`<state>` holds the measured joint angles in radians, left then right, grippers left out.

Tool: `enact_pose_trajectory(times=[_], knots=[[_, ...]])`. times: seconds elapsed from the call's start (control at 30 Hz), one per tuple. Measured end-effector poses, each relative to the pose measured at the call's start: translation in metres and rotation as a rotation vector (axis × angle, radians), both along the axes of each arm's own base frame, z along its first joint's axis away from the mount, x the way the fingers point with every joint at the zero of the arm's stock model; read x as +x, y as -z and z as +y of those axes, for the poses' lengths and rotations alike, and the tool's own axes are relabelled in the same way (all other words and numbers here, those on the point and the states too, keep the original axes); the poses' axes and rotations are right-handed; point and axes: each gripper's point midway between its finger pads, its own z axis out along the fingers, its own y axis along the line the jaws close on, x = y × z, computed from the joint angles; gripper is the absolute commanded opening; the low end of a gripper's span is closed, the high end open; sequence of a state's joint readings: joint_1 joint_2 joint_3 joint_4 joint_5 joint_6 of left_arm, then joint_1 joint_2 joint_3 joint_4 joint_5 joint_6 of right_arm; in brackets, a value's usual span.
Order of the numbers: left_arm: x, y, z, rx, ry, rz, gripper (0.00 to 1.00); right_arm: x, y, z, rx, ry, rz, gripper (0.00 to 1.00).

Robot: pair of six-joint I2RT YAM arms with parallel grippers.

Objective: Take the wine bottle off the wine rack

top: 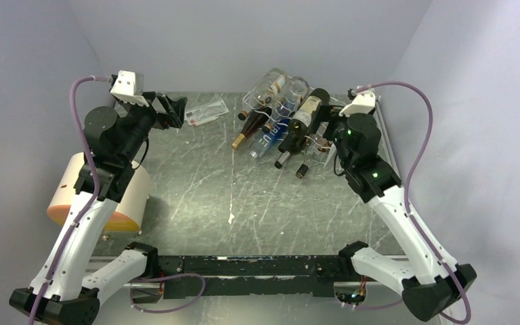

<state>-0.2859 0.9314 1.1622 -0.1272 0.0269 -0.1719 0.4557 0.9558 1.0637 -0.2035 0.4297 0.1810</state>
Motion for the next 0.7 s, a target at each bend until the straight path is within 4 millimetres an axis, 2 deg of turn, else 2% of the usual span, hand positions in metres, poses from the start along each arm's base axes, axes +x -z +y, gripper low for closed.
enact_pose_trajectory(times=[0.17,0.3,0.5,0.6,0.7], knots=[[0.006,0.012,-0.006,0.009,0.012,0.033,0.94,0.016,0.016,0.024,-0.034,-0.077,0.086,1.00],[0.010,0.023,-0.010,0.019,0.024,0.064,0.94,0.020,0.034,0.046,-0.041,-0.176,0.137,1.00],[0.016,0.036,-0.017,0.028,0.051,0.106,0.93,0.024,0.049,0.072,-0.017,-0.291,0.170,1.00],[0.022,0.048,-0.023,0.035,0.074,0.144,0.93,0.033,0.058,0.085,-0.004,-0.320,0.218,1.00],[0.031,0.069,-0.033,0.043,0.109,0.207,0.93,0.043,0.067,0.097,0.035,-0.333,0.265,1.00]])
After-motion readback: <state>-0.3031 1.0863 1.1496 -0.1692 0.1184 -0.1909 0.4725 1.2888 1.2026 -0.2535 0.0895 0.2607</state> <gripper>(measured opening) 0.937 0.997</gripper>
